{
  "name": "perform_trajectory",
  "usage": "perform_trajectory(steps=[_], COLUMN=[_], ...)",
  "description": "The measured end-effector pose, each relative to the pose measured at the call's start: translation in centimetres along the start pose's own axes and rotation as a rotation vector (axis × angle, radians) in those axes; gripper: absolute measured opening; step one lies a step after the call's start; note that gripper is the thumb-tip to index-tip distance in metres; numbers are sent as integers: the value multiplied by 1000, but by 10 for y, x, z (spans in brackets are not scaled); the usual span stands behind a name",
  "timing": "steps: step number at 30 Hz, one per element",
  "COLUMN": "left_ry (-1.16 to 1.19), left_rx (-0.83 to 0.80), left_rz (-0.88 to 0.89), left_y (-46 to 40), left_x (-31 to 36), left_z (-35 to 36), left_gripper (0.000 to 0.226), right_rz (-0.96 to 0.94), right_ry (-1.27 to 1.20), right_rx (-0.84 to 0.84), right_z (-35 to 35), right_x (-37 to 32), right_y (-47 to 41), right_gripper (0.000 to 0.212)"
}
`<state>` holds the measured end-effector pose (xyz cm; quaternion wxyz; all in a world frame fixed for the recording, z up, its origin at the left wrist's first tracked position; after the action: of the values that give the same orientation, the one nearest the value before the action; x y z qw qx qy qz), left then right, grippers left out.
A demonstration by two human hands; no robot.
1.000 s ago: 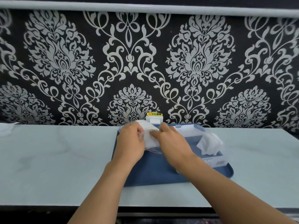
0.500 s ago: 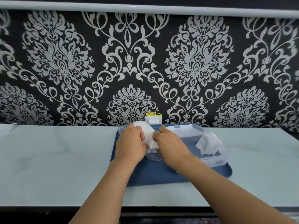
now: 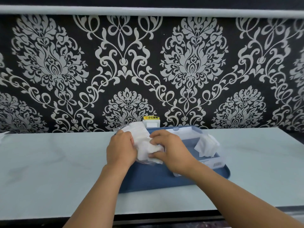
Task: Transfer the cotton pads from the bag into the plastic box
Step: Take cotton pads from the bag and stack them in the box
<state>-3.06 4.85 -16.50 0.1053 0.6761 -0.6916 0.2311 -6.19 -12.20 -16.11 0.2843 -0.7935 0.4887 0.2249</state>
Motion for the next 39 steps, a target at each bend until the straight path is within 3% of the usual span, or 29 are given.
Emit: perform_trajectory(steps=[2,5,8,9,12,14,18,21,24,27,33,39], left_ry=[13,72,561,727,1015,1069,1197,1271,1370,1458,1370,1275], left_rx=[-54,-84,68,31,-311,-387,-396,-426,-450,-522,-548,-536], left_rz=[-8,56,218,221,114,43,-85,-190,-280,-332,-226,-73], left_y=[1,9,26,29,32,30,25,23,22,25,33,37], left_x=[0,8,35,45,78,92,96,99,106,118,132,129], left_z=[-3,-15,-36,-36,-14,1,20,30,37,41,42,37], left_gripper=[19,55,52,48,34,14,14,16,22,20,11,24], right_rz=[36,139,191,191,158,162,291,361,400,305,167,180], right_ry=[-325,-744,-879,-900,-915,-913,-859,-854,-1026,-1286,-1421,-1385], right_rx=[29,30,-19,-48,-128,-125,83,121,146,76,-54,-63], right_z=[-14,-35,-52,-56,-66,-71,-85,-88,-96,-104,-104,-102], right_x=[0,7,16,18,24,28,38,48,57,53,50,62], right_y=[5,13,18,18,25,30,39,45,50,55,55,51], right_gripper=[15,9,17,19,21,23,33,29,29,29,26,37])
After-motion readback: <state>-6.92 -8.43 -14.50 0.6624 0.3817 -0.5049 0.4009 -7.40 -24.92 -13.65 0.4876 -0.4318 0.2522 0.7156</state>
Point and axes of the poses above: each hand's wrist, its own y-axis away from the middle knuckle, its own z-axis out of the palm, x = y × z, the point moved 2 cm from there along -y, towards the middle knuckle, and after that the axes turned 9 degrees about -x, right-handed, at the moved point
